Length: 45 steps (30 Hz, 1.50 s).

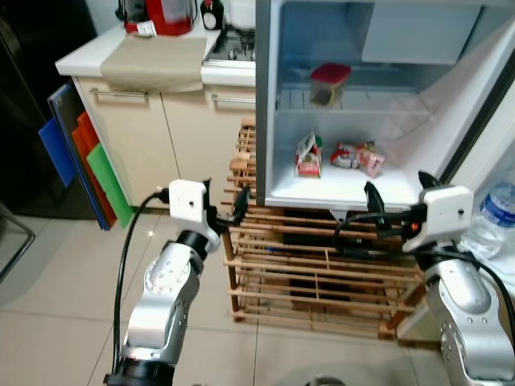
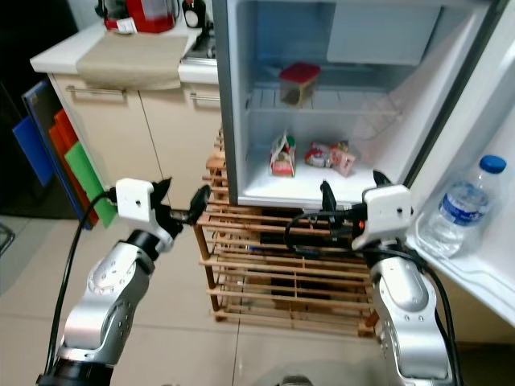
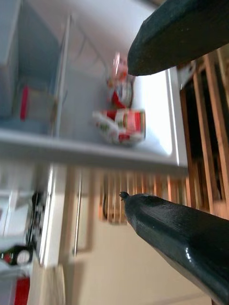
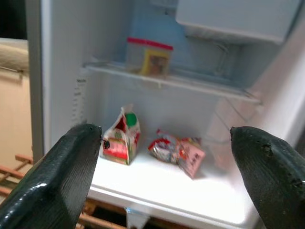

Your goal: Restocking fridge

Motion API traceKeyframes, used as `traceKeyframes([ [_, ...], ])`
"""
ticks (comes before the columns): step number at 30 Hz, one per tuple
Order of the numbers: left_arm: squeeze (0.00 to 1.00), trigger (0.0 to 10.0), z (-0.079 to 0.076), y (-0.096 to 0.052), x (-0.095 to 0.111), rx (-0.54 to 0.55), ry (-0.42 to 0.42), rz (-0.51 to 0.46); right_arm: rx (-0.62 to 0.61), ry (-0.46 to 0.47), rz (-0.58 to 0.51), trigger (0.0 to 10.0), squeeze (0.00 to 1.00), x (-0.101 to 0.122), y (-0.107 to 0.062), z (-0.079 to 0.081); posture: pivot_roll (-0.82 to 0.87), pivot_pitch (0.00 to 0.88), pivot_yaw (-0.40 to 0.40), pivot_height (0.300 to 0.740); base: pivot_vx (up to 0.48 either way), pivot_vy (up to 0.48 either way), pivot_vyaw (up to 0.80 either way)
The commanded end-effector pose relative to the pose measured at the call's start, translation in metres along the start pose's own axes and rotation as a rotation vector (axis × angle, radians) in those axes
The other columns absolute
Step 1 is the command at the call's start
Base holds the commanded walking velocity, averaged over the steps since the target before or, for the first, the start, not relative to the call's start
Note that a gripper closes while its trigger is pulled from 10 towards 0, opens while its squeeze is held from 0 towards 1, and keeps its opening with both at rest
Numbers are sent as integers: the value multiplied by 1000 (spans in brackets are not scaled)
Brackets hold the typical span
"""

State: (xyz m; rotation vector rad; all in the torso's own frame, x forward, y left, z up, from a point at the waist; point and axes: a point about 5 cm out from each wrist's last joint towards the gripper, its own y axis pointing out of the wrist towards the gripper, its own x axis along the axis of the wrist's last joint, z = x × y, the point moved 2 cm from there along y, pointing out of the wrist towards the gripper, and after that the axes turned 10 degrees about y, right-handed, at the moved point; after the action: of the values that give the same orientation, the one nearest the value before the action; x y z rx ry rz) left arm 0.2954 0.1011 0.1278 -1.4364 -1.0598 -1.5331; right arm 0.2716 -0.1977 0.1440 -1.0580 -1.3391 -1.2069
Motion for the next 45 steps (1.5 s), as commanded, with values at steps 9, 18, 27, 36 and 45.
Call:
traceKeyframes([
  [9,0,10000,-6,0,13,-70,56,-37,-8,9,4,10000,0,-5,-5,-1,-182,0,64,740,0,-295,0],
  [18,0,10000,-8,6,17,-89,81,-44,0,10,17,10000,0,-9,-9,1,-198,0,79,740,0,0,0],
  [27,0,10000,-13,11,17,-102,84,-48,-4,2,16,10000,0,-8,-10,-1,-213,0,78,740,0,0,0],
  [36,0,10000,-16,13,18,-111,87,-53,-9,-1,17,10000,0,-8,-12,-3,-221,0,78,740,0,0,0],
  [45,0,10000,-13,13,14,-104,102,-46,-12,1,27,10000,0,-9,-17,-4,-226,0,83,740,0,0,0],
])
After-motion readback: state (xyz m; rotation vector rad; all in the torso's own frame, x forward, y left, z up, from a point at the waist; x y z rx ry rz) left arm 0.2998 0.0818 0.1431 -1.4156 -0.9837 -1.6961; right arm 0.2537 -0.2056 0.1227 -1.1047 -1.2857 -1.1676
